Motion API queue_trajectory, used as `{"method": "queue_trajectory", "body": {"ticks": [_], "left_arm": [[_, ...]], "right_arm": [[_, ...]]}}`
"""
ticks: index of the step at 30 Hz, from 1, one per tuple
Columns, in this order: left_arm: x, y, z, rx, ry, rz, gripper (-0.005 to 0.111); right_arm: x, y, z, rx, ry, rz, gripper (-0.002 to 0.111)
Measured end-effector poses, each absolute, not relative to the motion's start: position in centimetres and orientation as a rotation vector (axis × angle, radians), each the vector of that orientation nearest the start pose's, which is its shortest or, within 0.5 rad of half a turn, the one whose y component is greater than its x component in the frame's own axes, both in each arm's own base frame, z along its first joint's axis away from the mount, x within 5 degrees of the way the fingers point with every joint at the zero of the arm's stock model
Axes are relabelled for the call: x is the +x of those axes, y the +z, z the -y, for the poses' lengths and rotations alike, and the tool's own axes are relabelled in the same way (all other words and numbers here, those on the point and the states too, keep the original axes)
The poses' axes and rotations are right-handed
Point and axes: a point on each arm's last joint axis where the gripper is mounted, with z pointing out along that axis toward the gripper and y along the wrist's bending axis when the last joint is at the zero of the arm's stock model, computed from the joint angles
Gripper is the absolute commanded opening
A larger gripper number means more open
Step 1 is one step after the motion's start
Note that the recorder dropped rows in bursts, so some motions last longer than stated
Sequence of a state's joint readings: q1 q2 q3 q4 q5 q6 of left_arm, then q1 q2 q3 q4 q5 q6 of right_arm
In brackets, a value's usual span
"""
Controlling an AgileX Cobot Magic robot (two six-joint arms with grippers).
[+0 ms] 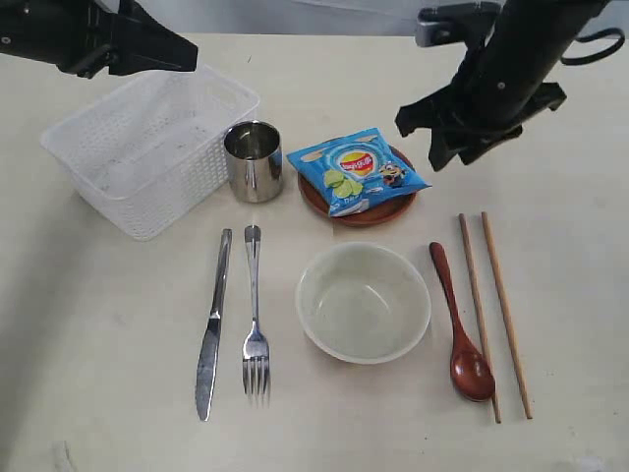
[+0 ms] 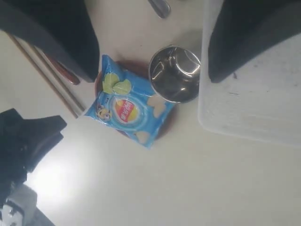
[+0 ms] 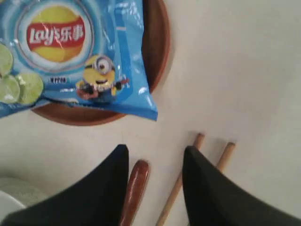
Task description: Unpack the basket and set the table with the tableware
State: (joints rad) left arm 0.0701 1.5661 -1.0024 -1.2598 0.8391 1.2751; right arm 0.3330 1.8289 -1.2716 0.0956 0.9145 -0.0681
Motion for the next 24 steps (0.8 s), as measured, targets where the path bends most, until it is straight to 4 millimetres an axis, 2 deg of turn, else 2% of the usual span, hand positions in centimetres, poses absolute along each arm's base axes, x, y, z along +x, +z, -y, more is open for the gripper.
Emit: {"method": "queue_trajectory", "body": {"ticks": [5, 10, 24], "left_arm": [[31.8, 26.4, 4.2, 0.455, -0.804, -2.168, 0.062], [31.8, 26.4, 4.2, 0.455, -0.804, -2.168, 0.062], [31.8, 26.4, 4.2, 0.455, -0.804, -2.168, 0.062]], "right_arm": [[32.6, 17.9, -12.1, -0.461, 0.162, -2.979, 0.038], [32.1, 16.5, -12.2, -0.395, 0.208, -2.982, 0.038], [33.5, 13.2, -13.1, -0.212, 0.31, -2.94, 0.038]]}}
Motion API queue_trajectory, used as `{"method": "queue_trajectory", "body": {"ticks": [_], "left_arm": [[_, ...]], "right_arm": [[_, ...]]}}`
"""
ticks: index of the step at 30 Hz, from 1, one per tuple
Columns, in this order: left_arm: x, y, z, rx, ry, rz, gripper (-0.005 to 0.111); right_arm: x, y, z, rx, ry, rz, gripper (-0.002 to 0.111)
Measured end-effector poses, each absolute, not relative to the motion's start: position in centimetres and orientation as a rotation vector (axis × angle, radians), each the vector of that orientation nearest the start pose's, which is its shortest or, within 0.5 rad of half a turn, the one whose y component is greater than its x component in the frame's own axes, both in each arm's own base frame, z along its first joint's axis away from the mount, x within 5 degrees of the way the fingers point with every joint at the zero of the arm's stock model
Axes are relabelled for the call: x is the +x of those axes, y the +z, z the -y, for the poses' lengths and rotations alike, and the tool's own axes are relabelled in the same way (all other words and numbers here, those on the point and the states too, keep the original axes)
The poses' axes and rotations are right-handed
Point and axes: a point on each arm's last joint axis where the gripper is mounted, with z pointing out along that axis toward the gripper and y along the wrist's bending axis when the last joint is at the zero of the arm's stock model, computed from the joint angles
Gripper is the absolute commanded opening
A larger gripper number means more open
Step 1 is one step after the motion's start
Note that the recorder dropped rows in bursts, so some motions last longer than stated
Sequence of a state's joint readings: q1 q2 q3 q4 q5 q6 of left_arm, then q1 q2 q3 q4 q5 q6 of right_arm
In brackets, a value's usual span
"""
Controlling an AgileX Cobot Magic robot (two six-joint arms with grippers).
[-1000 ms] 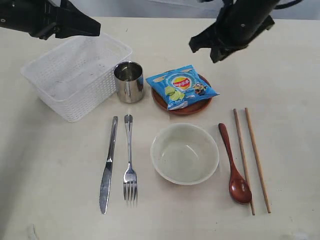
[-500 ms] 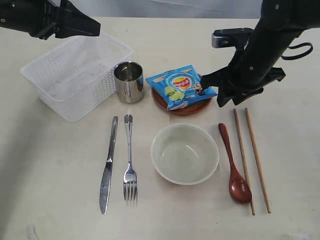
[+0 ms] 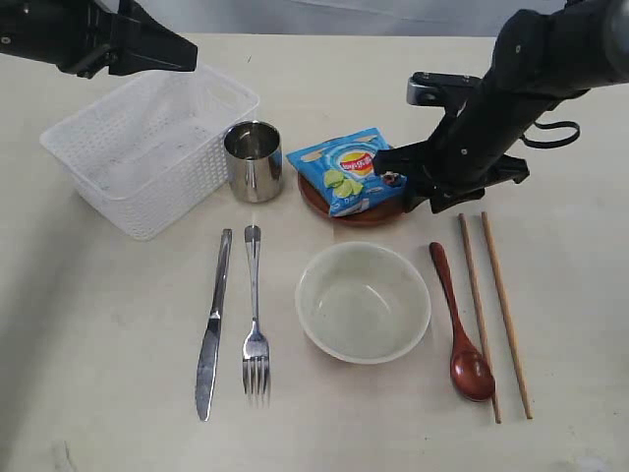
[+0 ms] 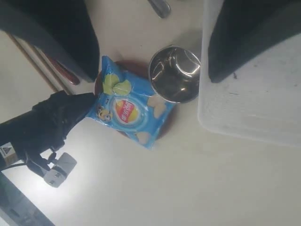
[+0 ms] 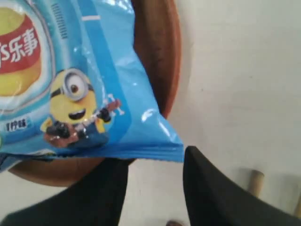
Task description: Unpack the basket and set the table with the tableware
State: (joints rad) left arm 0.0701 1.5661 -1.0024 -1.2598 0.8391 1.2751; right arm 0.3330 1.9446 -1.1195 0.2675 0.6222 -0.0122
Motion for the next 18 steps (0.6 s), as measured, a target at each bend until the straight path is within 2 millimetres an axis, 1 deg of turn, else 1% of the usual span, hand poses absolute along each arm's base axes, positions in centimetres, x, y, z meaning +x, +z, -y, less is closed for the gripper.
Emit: {"method": "queue_trajectory", "body": {"ticks": [10, 18], "left_arm": [[31.8, 26.4, 4.2, 0.455, -0.804, -2.168, 0.062], [31.8, 26.4, 4.2, 0.455, -0.804, -2.168, 0.062]], "right_arm": [[34.4, 12.7, -13.4, -0.099, 0.355, -2.87, 0.038], [34.5, 11.8, -13.5, -0.028, 0.375, -2.884, 0.027]]}}
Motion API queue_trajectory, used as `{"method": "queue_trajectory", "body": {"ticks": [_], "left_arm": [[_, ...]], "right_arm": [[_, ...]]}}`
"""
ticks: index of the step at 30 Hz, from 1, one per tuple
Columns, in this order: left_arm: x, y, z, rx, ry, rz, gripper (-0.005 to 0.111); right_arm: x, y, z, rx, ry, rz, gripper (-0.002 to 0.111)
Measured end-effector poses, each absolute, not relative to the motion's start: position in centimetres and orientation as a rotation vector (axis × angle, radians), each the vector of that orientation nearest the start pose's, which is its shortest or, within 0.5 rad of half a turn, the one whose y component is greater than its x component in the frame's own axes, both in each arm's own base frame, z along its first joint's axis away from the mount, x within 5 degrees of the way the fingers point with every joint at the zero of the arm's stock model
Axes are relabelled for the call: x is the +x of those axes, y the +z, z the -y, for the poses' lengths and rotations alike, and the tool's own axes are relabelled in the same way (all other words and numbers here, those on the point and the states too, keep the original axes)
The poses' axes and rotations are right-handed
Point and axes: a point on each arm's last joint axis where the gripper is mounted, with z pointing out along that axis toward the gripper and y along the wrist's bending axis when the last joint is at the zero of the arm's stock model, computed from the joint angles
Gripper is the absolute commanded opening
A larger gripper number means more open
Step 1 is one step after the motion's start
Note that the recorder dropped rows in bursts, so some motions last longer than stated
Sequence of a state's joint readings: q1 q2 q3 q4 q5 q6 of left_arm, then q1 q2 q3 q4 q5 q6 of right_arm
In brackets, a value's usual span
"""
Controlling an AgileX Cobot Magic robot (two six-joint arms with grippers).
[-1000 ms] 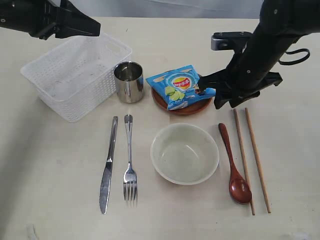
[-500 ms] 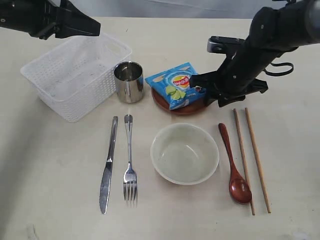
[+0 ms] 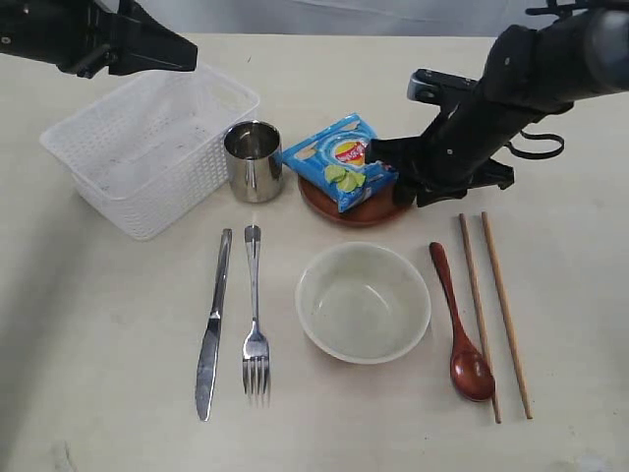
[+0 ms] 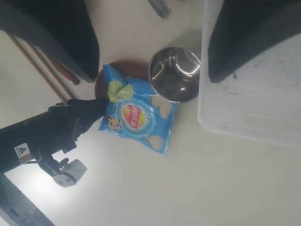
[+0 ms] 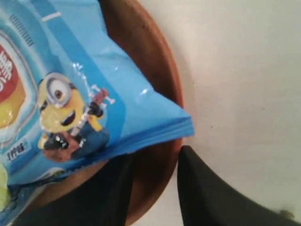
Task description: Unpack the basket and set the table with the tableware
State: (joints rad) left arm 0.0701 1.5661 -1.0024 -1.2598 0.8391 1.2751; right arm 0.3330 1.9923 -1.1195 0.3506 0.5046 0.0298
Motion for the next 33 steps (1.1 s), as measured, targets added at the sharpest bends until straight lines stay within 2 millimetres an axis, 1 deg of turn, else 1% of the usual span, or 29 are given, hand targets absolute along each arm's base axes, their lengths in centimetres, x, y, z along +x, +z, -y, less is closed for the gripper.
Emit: {"method": "queue_trajectory", "body": {"ticks": [3, 8, 16, 19, 21, 22, 24, 30, 33], "left_arm": [[31.8, 26.4, 4.2, 0.455, -0.804, -2.168, 0.062], [31.8, 26.4, 4.2, 0.455, -0.804, -2.168, 0.062], [31.8, 26.4, 4.2, 0.455, -0.804, -2.168, 0.062], [31.8, 26.4, 4.2, 0.455, -0.804, -2.168, 0.062], [31.8, 26.4, 4.2, 0.455, -0.804, -2.168, 0.062], [31.8, 26.4, 4.2, 0.455, -0.804, -2.168, 0.062], [31.8, 26.4, 4.2, 0.455, -0.804, -2.168, 0.062], [31.8, 26.4, 4.2, 0.455, -0.804, -2.168, 0.062], [31.8, 26.4, 4.2, 0.455, -0.804, -2.168, 0.062]], "right_arm": [[34.6, 11.7, -13.6, -0.009, 0.379, -2.882, 0.02], [34.7, 11.7, -13.6, 0.016, 0.389, -2.868, 0.0], [34.8, 11.8, -13.6, 0.031, 0.394, -2.862, 0.0], [35.0, 11.8, -12.9, 0.072, 0.397, -2.86, 0.0], [35.4, 11.8, -11.7, 0.12, 0.39, -2.854, 0.0], [35.8, 11.8, -10.7, 0.158, 0.384, -2.849, 0.0], [36.2, 11.8, -9.3, 0.204, 0.374, -2.842, 0.0], [36.9, 11.8, -5.9, 0.255, 0.337, -2.815, 0.0], [37.2, 11.8, -3.9, 0.289, 0.319, -2.811, 0.0]]}}
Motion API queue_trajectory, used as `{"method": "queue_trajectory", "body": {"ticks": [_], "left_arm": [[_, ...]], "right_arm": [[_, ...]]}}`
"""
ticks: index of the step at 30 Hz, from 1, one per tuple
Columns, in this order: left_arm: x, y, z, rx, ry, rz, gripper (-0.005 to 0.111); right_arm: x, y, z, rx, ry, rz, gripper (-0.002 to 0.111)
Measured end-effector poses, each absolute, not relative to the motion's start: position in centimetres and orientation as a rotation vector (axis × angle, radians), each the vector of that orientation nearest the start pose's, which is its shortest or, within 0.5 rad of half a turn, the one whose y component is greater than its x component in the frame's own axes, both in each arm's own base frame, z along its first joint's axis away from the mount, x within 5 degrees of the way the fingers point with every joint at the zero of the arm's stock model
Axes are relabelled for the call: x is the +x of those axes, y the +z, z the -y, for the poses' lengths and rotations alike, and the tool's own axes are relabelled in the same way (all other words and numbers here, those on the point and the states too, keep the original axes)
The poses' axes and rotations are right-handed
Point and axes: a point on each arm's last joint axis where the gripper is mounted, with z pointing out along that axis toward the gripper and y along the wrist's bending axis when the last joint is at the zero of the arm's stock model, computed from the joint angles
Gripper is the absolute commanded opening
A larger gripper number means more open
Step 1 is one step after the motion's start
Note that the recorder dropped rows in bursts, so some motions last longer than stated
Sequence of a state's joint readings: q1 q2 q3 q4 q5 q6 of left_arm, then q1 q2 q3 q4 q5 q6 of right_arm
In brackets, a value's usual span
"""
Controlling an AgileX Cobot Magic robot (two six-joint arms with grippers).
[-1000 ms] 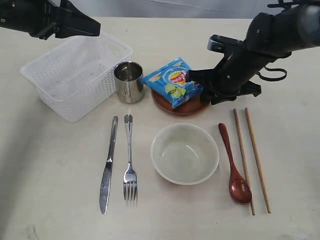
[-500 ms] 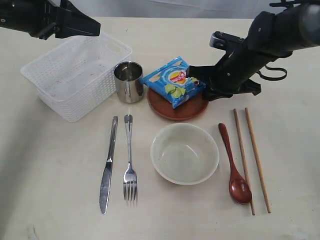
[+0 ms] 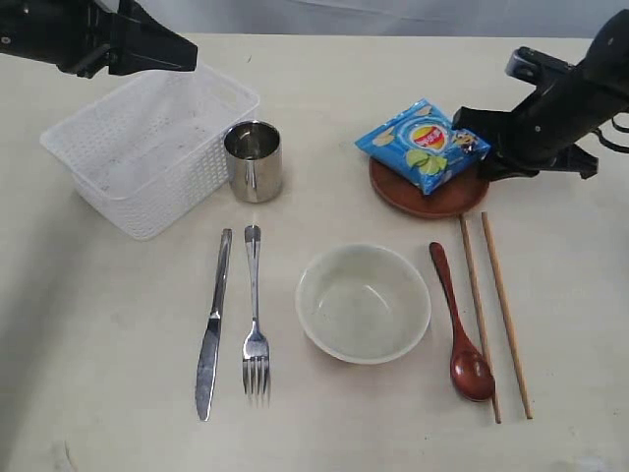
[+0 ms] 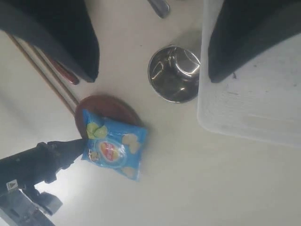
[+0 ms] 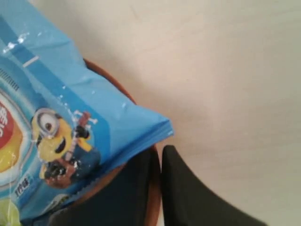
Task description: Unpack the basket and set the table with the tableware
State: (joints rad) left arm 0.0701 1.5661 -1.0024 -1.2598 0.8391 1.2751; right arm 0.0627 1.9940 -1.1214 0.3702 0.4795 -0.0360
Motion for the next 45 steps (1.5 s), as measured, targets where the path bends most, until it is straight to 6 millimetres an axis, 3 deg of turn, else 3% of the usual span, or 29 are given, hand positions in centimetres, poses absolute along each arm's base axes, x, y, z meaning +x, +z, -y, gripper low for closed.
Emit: {"method": "queue_trajectory", "body": {"ticks": [11, 13, 18, 20, 25, 29, 40, 45], "left_arm": [[31.9, 26.4, 4.2, 0.456, -0.801, -2.167, 0.062], [31.9, 26.4, 4.2, 0.456, -0.801, -2.167, 0.062], [31.9, 26.4, 4.2, 0.456, -0.801, -2.167, 0.062], [31.9, 26.4, 4.2, 0.456, -0.801, -2.167, 0.062], [31.9, 26.4, 4.2, 0.456, -0.801, -2.167, 0.062], [31.9, 26.4, 4.2, 0.456, -0.801, -2.167, 0.062], [31.9, 26.4, 4.2, 0.456, -0.801, -2.167, 0.062], [31.9, 26.4, 4.2, 0.458, -0.799, -2.166, 0.062]], "right_arm": [[37.1, 11.9, -3.1, 0.238, 0.305, -2.83, 0.0], [37.4, 12.2, -3.1, 0.232, 0.305, -2.821, 0.009], [38.0, 13.4, -3.3, 0.197, 0.316, -2.823, 0.046], [38.3, 13.9, -3.3, 0.185, 0.327, -2.828, 0.05], [38.4, 15.1, -3.5, 0.159, 0.352, -2.864, 0.041], [37.9, 17.6, -3.5, 0.115, 0.35, -2.85, 0.03], [33.8, 27.5, -3.4, 0.014, 0.345, -2.702, 0.03], [32.0, 29.0, -4.2, -0.057, 0.353, -2.747, 0.03]]}}
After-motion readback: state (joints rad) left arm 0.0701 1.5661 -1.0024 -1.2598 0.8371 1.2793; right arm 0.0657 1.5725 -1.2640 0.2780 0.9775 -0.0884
